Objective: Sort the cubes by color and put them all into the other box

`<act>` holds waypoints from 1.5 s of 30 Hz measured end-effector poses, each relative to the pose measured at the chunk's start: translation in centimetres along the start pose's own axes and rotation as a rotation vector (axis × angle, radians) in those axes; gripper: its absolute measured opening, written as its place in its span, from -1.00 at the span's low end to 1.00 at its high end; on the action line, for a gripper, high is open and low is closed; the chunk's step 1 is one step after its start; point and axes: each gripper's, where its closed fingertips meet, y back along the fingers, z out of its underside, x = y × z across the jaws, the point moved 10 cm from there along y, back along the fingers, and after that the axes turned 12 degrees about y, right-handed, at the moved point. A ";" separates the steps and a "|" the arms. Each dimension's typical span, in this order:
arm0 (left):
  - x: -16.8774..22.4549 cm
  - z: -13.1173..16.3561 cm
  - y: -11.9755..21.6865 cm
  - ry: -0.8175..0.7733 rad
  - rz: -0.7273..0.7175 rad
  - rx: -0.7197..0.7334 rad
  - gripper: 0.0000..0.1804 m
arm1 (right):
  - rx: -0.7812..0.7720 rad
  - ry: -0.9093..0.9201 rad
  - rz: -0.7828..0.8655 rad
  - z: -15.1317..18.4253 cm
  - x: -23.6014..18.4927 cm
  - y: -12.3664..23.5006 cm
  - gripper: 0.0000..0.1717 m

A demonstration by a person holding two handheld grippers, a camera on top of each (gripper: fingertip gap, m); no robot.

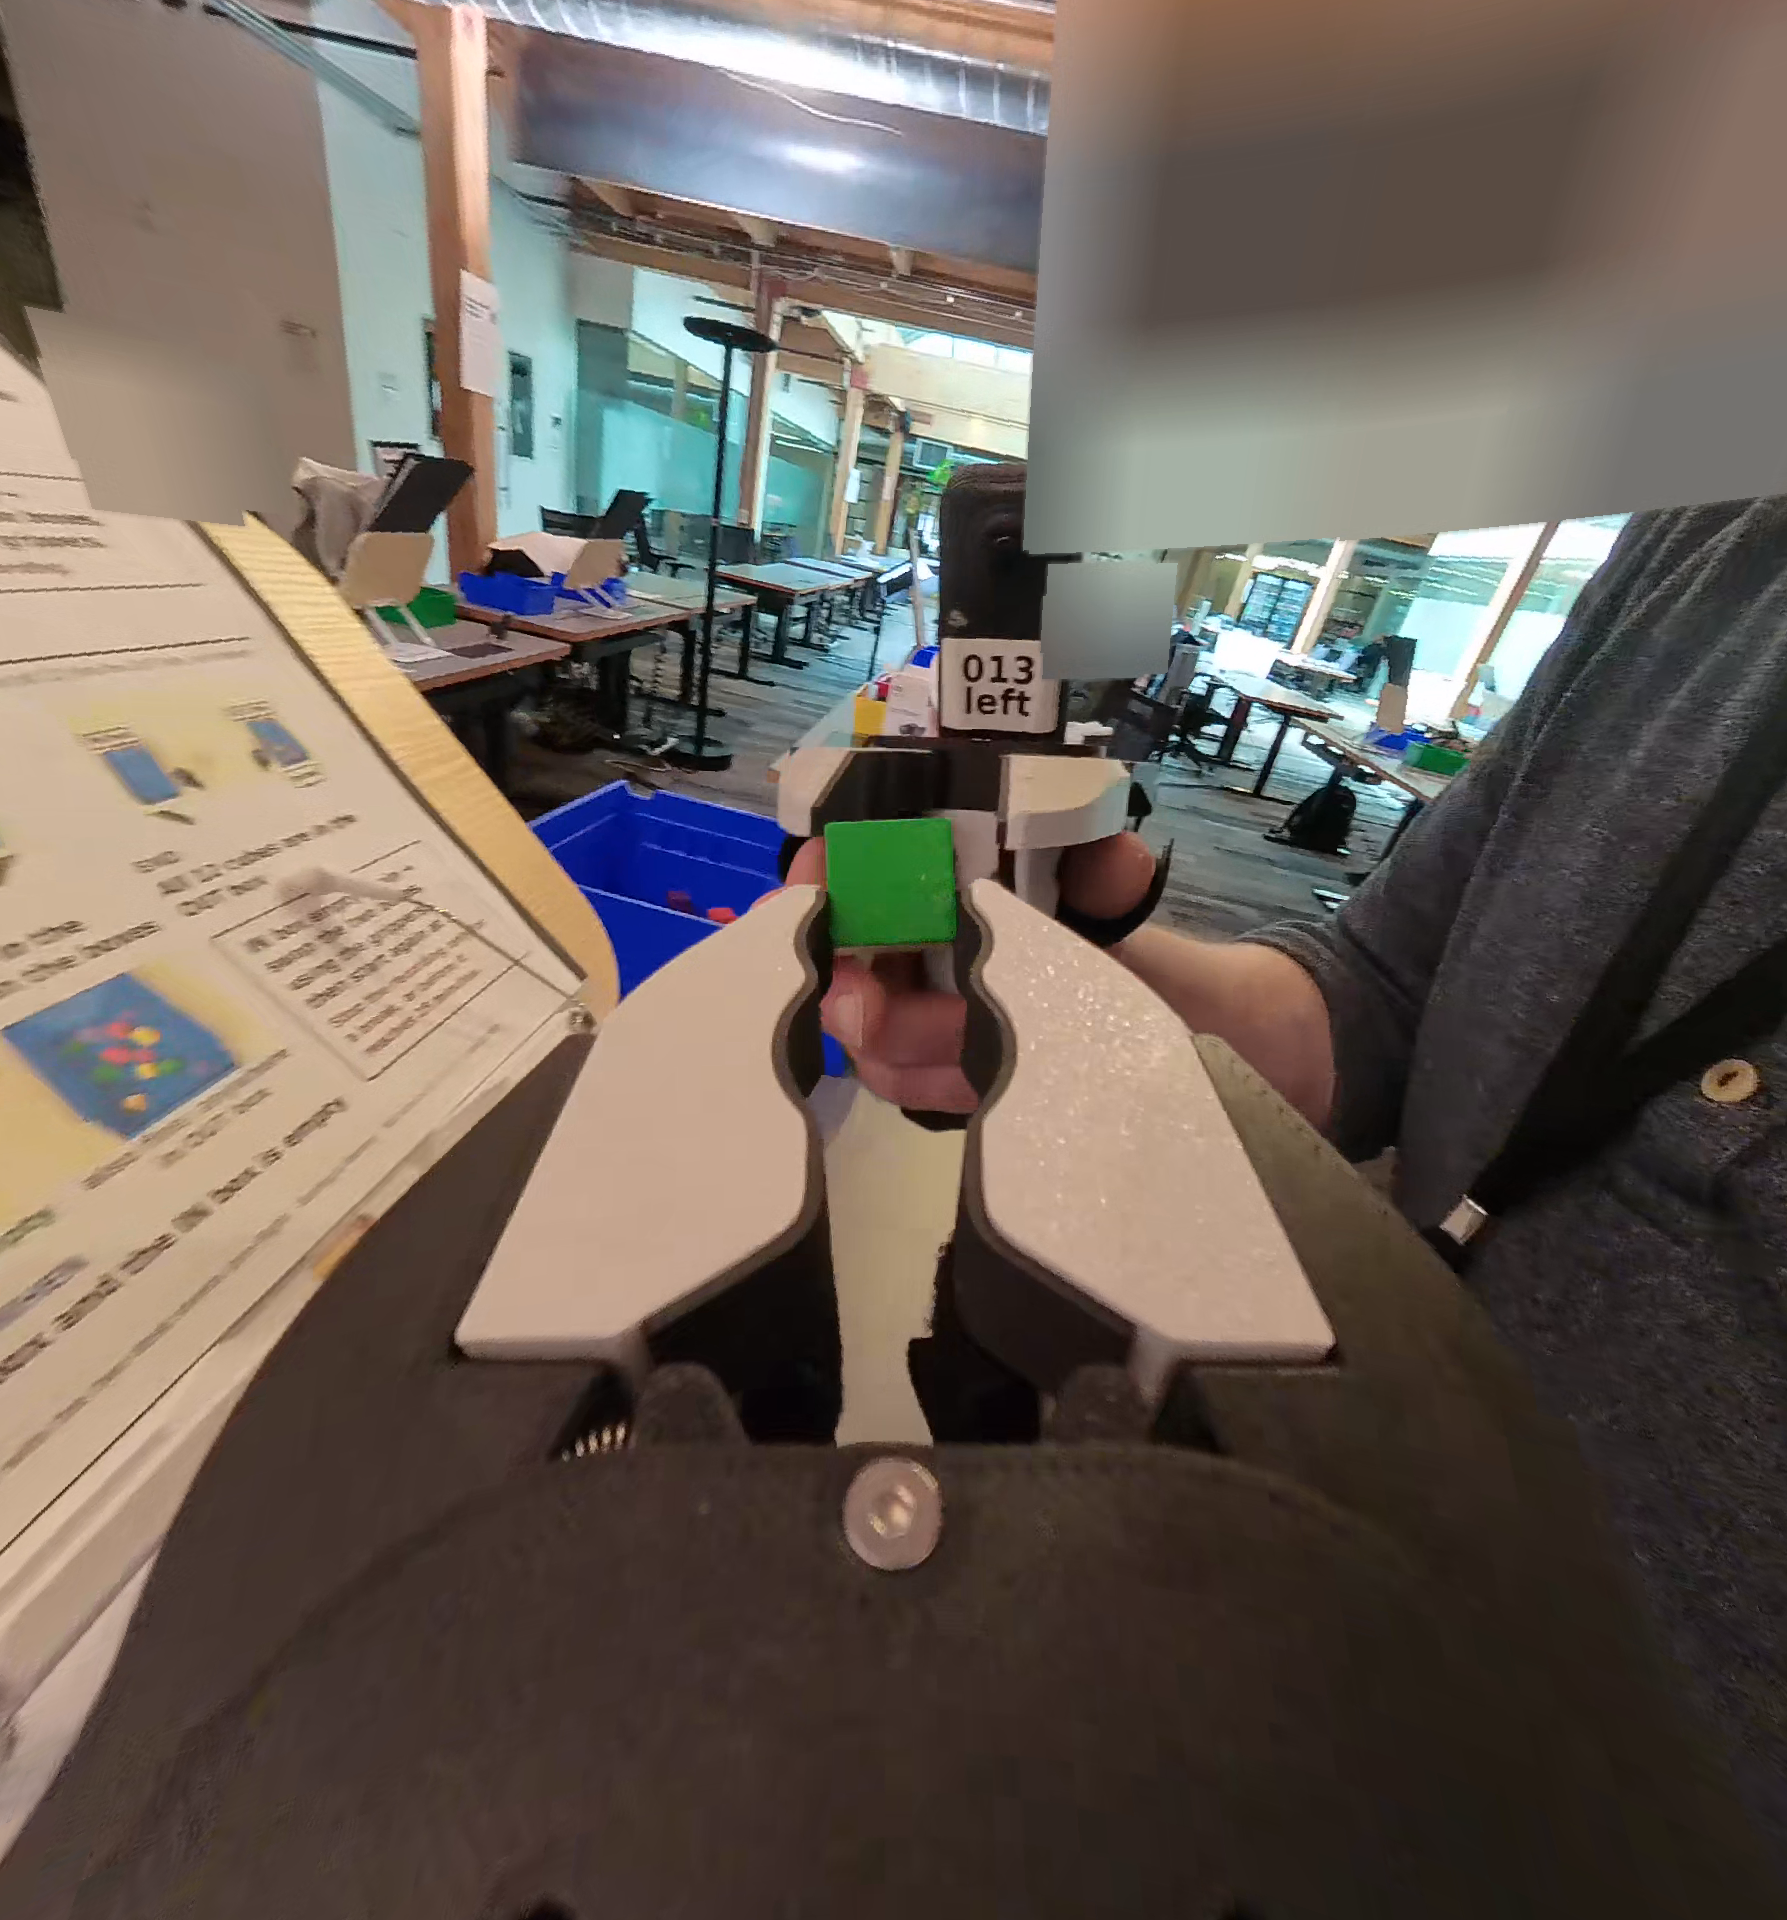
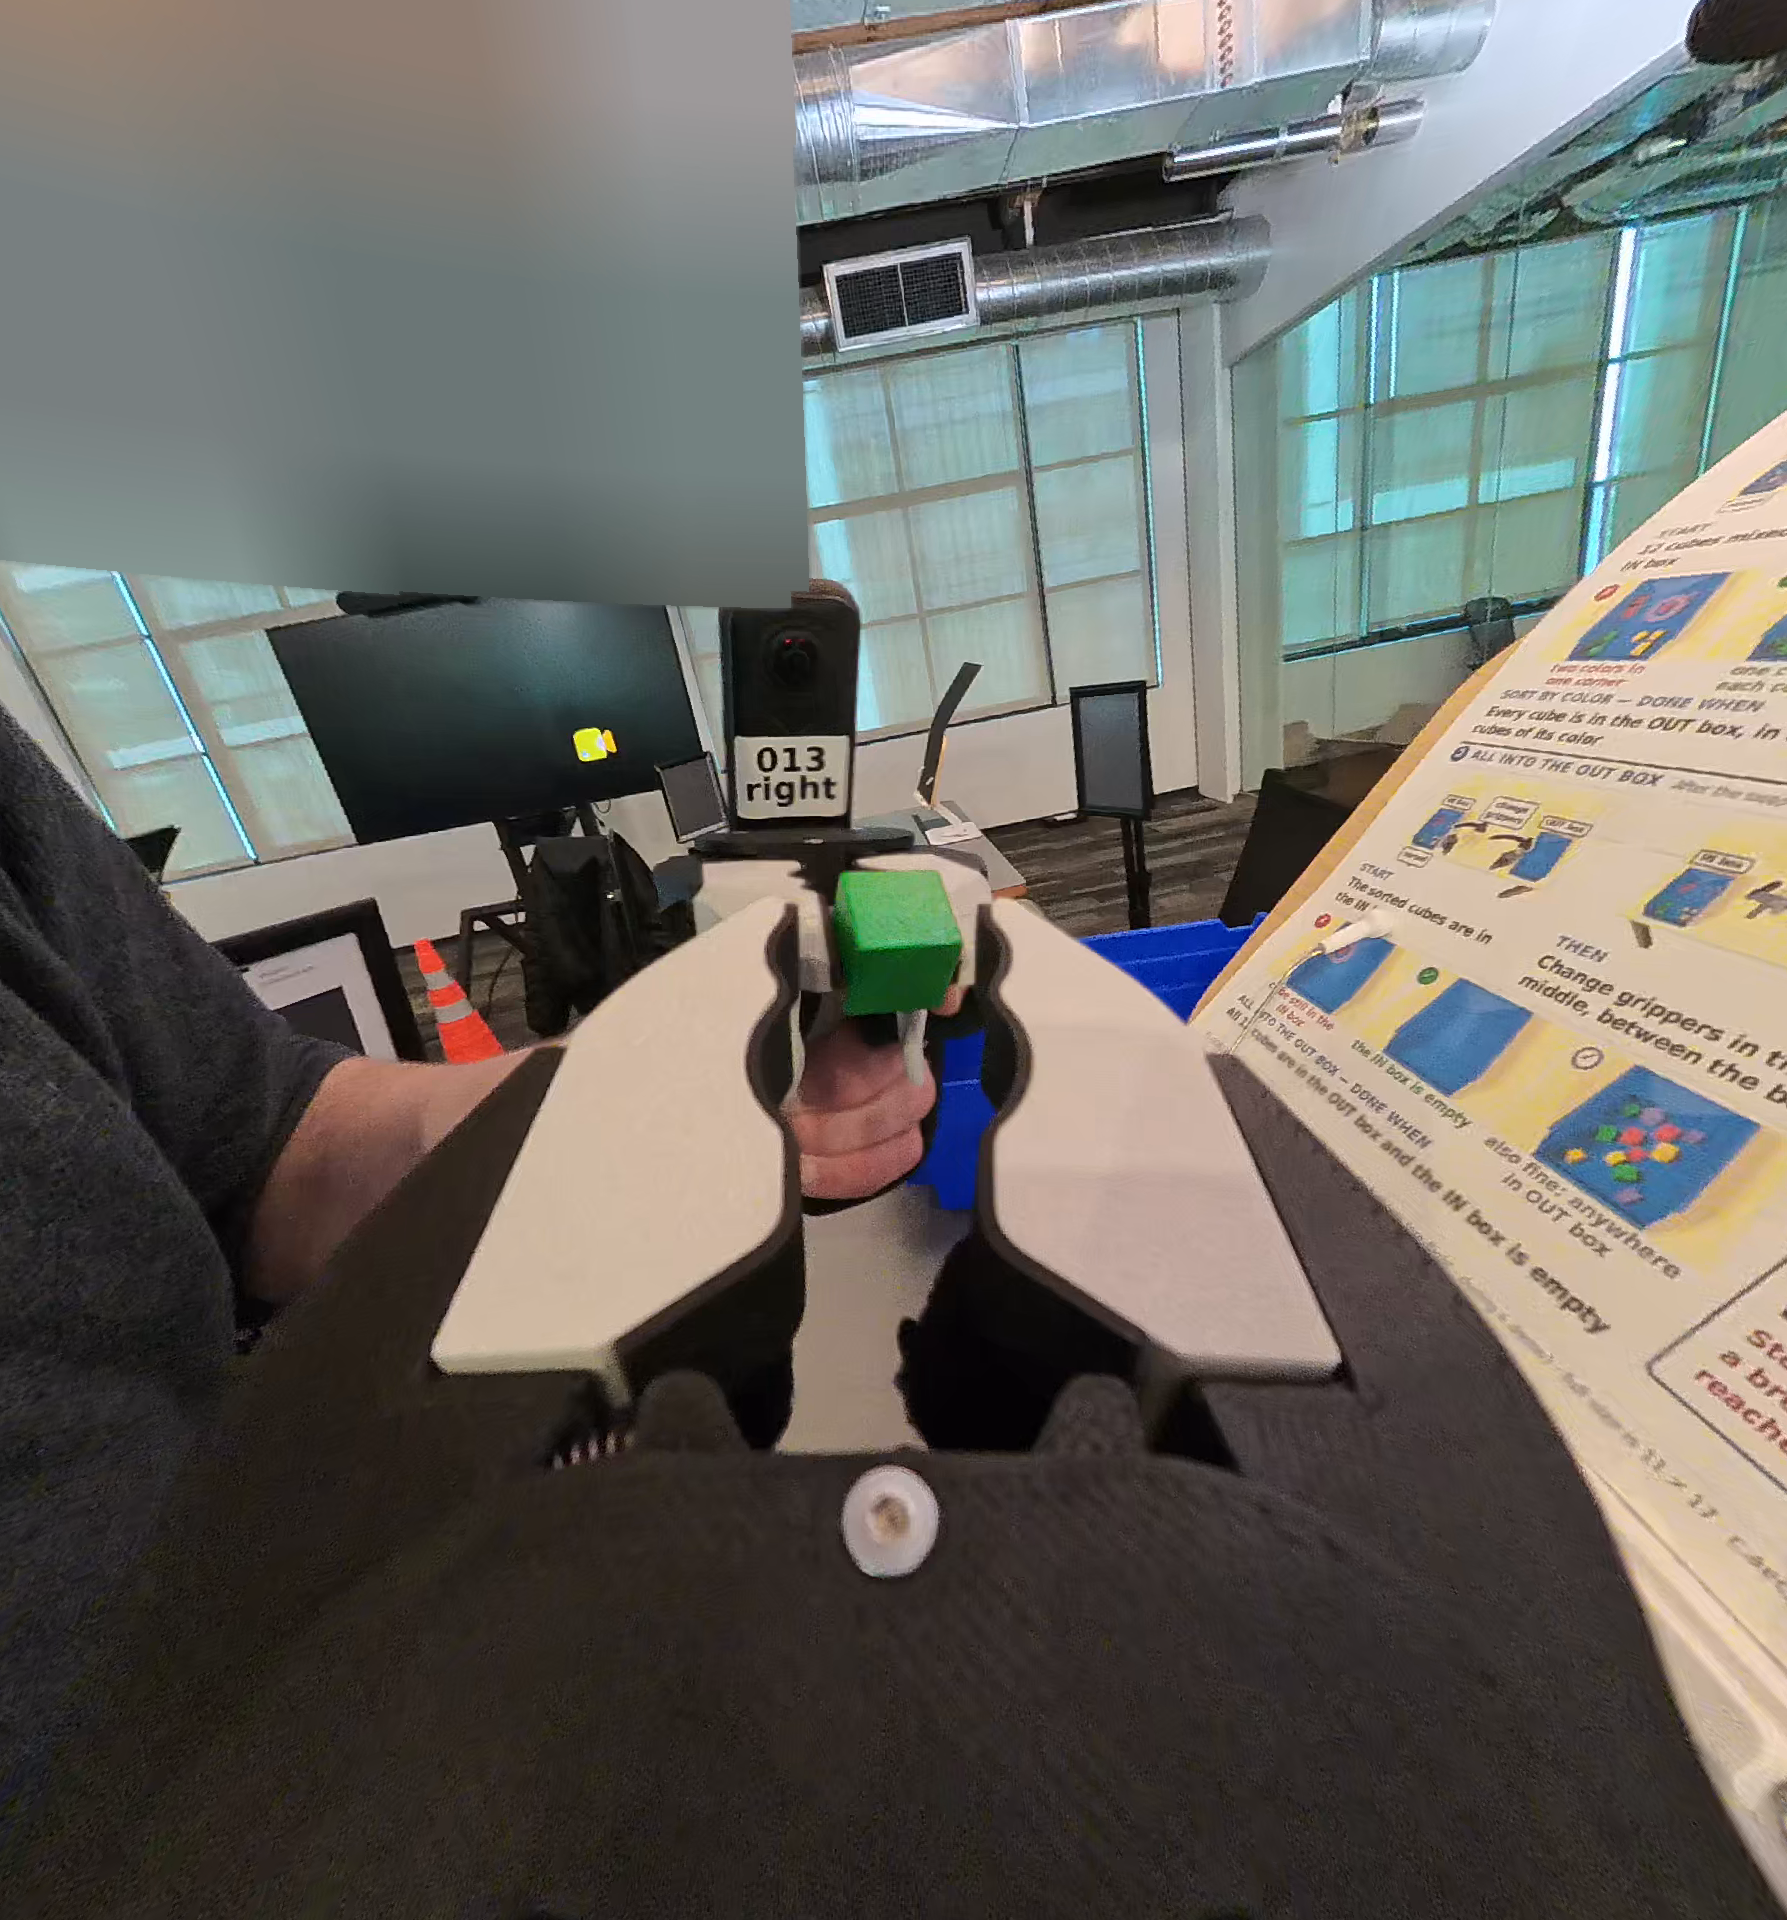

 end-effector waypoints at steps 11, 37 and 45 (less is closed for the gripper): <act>0.3 0.9 -2.6 0.034 0.121 -0.030 -0.76 | 0.030 -0.050 -0.019 0.5 -0.6 1.6 -0.75; -4.1 0.8 8.1 0.055 -0.372 -0.073 -1.00 | -0.395 0.018 1.206 3.0 6.8 35.4 -0.70; -10.6 0.1 17.9 -0.017 -1.025 -0.126 -0.73 | -0.390 0.088 1.039 2.1 4.5 30.4 -0.77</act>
